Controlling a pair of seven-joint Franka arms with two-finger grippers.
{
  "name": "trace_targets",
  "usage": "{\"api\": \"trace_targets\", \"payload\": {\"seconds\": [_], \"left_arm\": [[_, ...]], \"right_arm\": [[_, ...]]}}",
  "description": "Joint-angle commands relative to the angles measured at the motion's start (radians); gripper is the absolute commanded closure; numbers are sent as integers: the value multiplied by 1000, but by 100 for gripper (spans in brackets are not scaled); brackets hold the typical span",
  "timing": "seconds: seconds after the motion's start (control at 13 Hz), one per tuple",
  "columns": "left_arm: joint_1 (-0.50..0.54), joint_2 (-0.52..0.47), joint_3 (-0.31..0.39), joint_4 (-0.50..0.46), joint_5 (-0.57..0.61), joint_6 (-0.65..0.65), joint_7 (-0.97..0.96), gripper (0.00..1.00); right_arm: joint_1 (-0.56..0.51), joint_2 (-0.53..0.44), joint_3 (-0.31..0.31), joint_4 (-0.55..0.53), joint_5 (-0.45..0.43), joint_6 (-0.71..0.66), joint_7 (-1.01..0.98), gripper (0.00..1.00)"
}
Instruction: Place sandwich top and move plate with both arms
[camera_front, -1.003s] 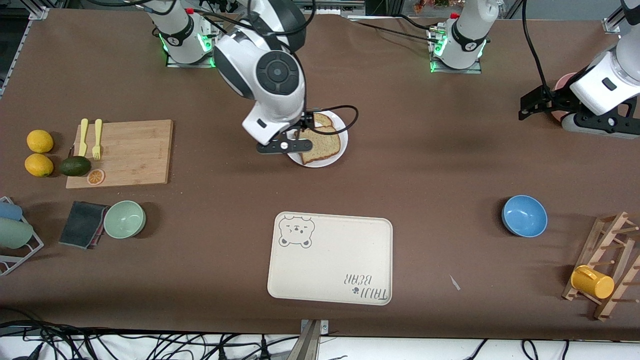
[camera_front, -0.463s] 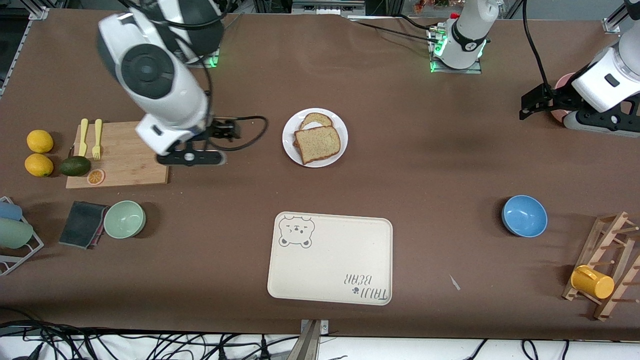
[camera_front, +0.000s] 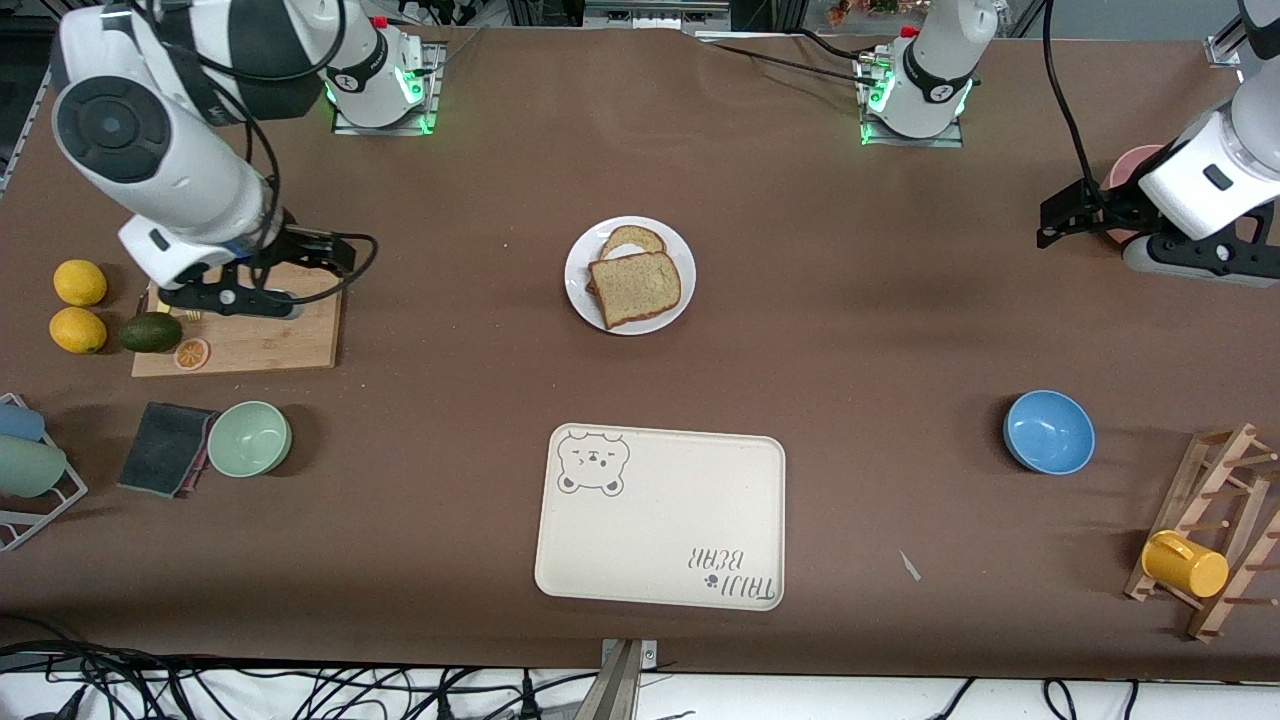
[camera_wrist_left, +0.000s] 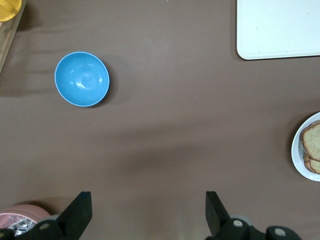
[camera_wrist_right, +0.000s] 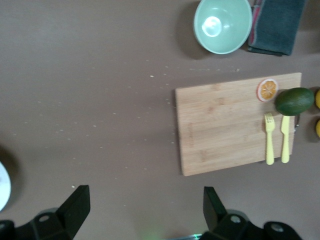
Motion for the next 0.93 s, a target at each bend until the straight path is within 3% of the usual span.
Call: {"api": "trace_targets", "payload": {"seconds": [0.0, 0.08, 0.15, 0.31, 0.62, 0.85], "left_arm": [[49, 22, -54, 11, 39, 0, -1, 0], [49, 31, -54, 1, 37, 0, 0, 0], [48, 47, -56, -13, 37, 0, 0, 0], [45, 56, -59, -35, 24, 0, 2, 0], [40, 88, -60, -45, 22, 10, 5, 0], [29, 122, -60, -74, -44, 77, 5, 0]], "right_arm": [[-14, -40, -19, -4, 29, -11, -128, 0], [-15, -45, -43, 15, 38, -17, -130, 0], [-15, -46, -92, 35, 89, -17, -147, 0], [-18, -74, -120, 56, 203, -18, -223, 0], [-17, -74, -227, 75, 200, -21, -230, 0], [-15, -66, -228, 125, 152, -81, -297, 0]]}}
